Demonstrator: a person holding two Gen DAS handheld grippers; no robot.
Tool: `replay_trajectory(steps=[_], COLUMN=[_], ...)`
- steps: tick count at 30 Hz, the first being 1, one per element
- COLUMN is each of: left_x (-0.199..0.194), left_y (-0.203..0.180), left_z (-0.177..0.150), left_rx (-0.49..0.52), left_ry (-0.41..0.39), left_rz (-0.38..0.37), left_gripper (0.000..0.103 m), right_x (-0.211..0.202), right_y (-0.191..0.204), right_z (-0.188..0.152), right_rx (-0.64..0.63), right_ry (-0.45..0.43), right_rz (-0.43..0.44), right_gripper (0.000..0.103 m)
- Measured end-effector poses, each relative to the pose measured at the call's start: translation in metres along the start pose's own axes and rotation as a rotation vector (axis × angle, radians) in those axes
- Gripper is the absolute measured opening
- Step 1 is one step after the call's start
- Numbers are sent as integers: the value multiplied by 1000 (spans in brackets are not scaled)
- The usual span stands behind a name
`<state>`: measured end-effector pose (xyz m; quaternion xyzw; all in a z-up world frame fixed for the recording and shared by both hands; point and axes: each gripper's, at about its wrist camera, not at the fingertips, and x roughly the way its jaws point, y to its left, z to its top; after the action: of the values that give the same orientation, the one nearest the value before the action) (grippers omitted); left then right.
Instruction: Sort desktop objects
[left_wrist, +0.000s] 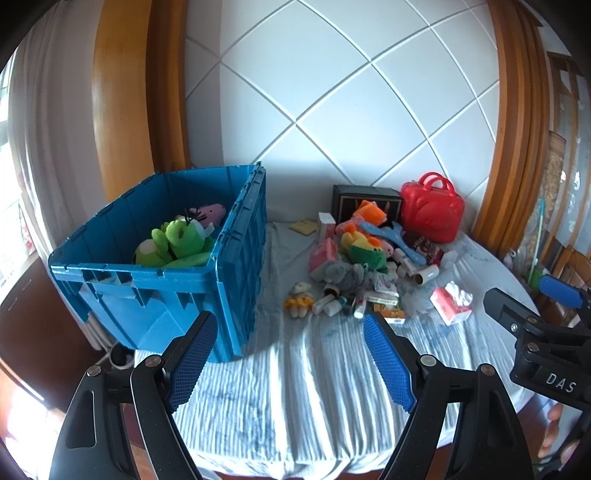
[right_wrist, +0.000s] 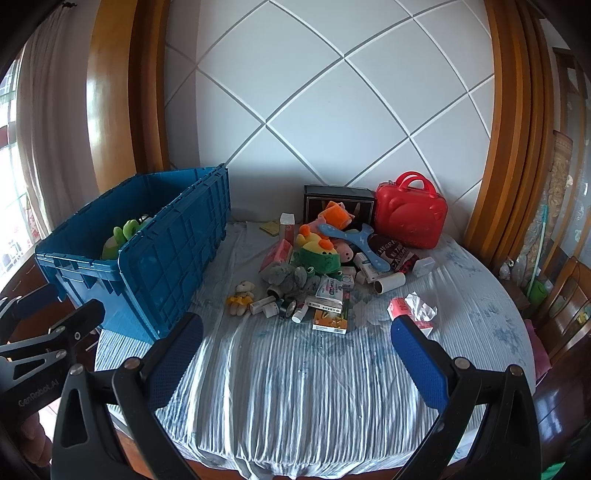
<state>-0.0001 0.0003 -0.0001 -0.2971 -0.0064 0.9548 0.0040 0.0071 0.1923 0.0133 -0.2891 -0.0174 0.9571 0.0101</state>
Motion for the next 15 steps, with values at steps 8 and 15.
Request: replay_trajectory(steps=[8,15], left_x=[11,10], left_y=[6,-5], left_z=[-3,2], left_rx=[0,18], left_ry=[18,6], left_rz=[-28,-3], left_gripper=[82,82], right_x=[4,5], right_y=[-1,-3], right_z=[0,2], right_rx=[7,3], right_ry=[20,15], right_rz=[-3,-3], right_gripper=[103,103])
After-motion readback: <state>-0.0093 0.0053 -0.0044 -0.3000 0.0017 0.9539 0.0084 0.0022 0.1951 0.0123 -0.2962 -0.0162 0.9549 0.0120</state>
